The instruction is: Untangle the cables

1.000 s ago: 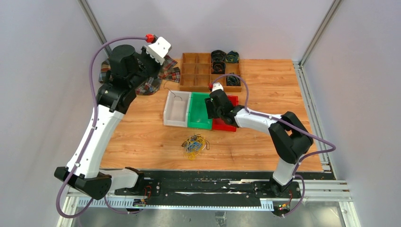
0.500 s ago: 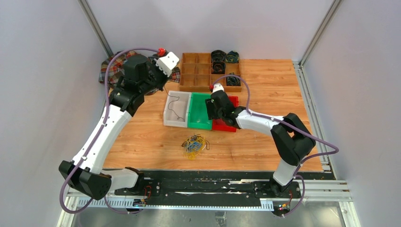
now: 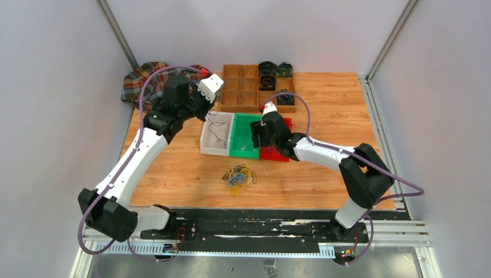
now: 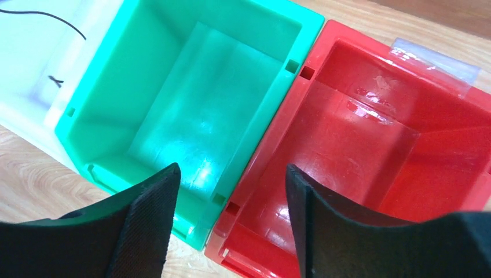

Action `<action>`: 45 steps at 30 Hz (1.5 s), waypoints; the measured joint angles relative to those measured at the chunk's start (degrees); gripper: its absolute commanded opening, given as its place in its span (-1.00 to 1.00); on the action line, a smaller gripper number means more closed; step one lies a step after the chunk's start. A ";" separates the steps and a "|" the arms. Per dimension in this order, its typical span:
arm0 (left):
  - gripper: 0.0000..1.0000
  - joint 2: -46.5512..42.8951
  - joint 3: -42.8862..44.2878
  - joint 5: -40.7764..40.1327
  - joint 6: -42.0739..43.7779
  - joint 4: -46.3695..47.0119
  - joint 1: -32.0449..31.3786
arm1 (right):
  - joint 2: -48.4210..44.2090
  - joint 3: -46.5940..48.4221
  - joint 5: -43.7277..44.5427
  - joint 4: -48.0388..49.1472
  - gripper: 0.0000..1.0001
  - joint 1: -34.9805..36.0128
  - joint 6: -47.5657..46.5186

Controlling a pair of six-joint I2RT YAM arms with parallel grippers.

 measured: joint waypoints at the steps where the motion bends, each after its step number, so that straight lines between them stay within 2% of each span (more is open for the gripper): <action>1: -0.99 0.28 -0.50 0.37 -0.63 0.00 0.00 | -0.59 -0.37 -0.09 0.22 0.41 0.00 0.00; 6: -0.99 1.92 -4.22 1.36 -2.69 0.66 0.00 | -5.07 -2.05 -0.17 0.81 0.48 0.02 -0.13; 21: -0.97 12.66 -12.35 1.70 -4.46 7.80 -0.02 | -16.00 -7.26 -1.73 3.28 0.48 0.11 0.11; 24: -0.72 15.02 -12.35 1.46 -4.46 8.87 -0.02 | -16.37 -7.32 -2.21 3.32 0.52 0.13 0.22; 28: -0.01 16.39 -12.24 0.92 -3.98 9.35 -0.02 | -16.37 -7.32 -2.40 3.26 0.56 0.98 0.24; 31: 0.32 16.41 -10.97 1.07 -3.39 8.31 -0.02 | -16.37 -7.32 -2.99 2.97 0.57 1.75 0.20; 34: 0.48 16.06 -9.25 1.14 -2.58 7.63 0.00 | -16.37 -7.19 -3.37 1.75 0.57 1.92 0.15; 38: 0.92 14.16 -6.86 1.79 -1.01 4.24 0.00 | -16.37 -7.13 -3.87 0.37 0.57 1.92 0.15; 39: 0.98 13.66 -5.77 2.58 -0.55 2.60 0.02 | -16.37 -7.13 -3.98 0.37 0.57 1.92 0.24; 45: 0.96 8.39 -3.30 11.85 1.55 -7.30 0.00 | -16.37 -6.97 -7.91 -0.83 0.58 0.20 0.44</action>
